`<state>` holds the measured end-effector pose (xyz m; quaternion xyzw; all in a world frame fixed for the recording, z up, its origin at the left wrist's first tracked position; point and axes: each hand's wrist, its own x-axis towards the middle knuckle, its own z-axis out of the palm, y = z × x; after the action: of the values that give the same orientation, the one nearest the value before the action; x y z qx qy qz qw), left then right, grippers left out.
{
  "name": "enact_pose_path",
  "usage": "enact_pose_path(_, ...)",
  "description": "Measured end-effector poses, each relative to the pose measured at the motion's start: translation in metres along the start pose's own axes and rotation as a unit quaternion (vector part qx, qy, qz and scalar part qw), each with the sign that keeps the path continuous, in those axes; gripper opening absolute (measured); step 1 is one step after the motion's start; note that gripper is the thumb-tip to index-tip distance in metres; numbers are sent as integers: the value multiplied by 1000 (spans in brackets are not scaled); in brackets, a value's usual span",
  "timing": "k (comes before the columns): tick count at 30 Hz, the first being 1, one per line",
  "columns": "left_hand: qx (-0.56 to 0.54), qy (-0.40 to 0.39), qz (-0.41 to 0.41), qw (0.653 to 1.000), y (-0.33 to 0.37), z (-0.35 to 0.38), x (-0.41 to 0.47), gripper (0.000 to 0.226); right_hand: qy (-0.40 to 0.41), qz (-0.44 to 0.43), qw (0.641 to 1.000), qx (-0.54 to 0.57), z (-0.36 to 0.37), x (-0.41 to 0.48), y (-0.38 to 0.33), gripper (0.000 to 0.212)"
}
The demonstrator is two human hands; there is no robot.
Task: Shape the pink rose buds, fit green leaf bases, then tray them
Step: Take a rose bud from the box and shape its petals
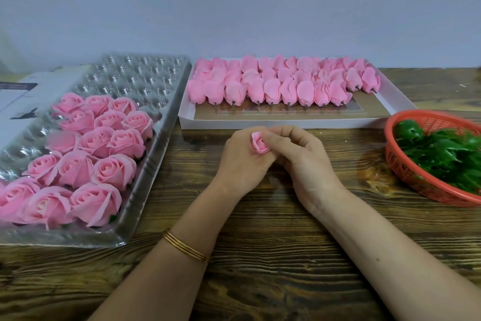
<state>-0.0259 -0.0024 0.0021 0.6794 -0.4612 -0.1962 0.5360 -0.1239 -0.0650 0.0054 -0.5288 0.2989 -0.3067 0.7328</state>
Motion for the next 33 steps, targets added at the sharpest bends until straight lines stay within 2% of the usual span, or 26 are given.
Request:
enact_pose_path(7,16,-3,15,1000,3,0,-1,47,-1,-6,1000,14,0,0,-1,27)
enact_pose_path(13,19,-2,11,1000,5,0,-2,42,2,-1,1000,6,0,0,-1,27)
enact_pose_path(17,-27,7,-19,999,2,2,-1,35,0,-8,999,42,1,1,0,40)
enact_pose_path(21,-118,78,-48,989,3,3,1,32,13,-5,994,110,-2,5,1,21)
enact_pose_path(23,-173,106,-57,977,3,4,2,34,4,-10,997,80,-1,4,1,17)
enact_pose_path(28,-272,93,-112,951,6,8,2,31,-11,-80,993,-87,5,-1,6,36)
enact_pose_path(33,-318,113,-149,929,6,12,3,23,-25,-119,983,-139,8,-2,9,36)
